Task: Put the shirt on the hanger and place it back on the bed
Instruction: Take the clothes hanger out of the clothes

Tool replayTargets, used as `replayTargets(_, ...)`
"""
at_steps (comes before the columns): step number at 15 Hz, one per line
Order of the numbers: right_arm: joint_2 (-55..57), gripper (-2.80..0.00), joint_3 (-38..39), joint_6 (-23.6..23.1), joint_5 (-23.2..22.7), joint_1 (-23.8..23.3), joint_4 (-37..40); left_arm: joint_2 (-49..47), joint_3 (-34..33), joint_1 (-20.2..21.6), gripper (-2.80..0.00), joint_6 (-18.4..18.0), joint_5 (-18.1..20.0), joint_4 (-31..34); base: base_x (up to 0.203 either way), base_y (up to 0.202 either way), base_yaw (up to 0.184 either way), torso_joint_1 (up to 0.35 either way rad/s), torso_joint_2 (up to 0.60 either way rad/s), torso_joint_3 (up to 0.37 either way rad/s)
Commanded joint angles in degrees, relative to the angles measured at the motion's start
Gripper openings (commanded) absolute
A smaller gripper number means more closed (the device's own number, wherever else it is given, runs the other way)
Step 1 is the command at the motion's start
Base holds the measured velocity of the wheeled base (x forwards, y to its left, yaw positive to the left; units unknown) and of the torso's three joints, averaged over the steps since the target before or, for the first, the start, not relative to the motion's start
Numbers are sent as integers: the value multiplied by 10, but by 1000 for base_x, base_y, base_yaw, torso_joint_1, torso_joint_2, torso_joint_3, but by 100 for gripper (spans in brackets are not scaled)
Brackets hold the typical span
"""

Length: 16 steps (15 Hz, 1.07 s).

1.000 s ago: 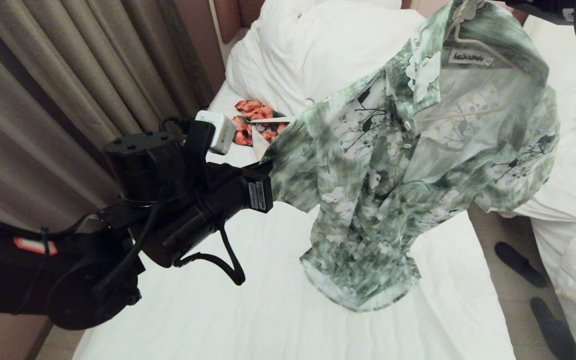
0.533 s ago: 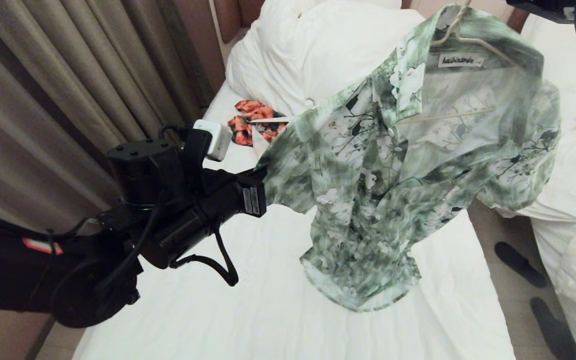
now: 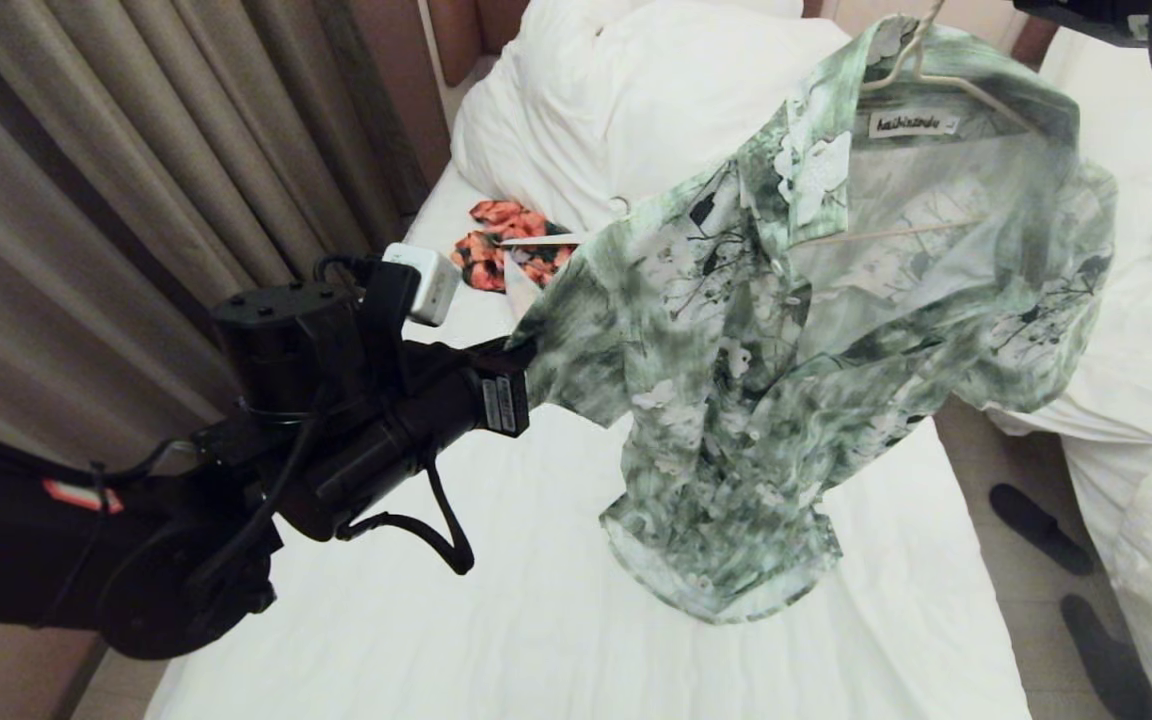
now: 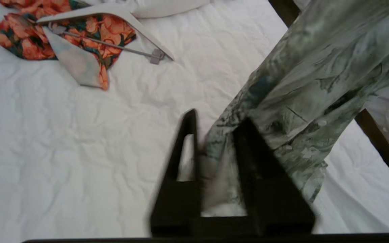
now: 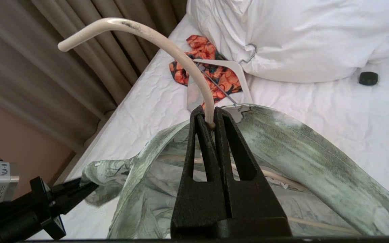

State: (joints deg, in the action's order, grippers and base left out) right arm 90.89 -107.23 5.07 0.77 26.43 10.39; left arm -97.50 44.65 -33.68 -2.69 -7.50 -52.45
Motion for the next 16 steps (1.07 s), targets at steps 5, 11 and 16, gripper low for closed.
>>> replayTargets(5, 2, -280, 2, 0, 0, -1, 2, 64, -31, 0, 0, -3, -2, -9, 0, 0, 0, 0, 0, 0)
replayTargets(11, 12, -280, 3, -2, 2, -4, 1, 162, -126, 11, -280, -1, -1, -9, 0, 0, 0, 0, 0, 0)
replayTargets(16, 48, -280, -2, -1, 1, -3, -7, 143, -72, -93, -280, -3, -35, -4, 0, 0, 0, 0, 0, 0)
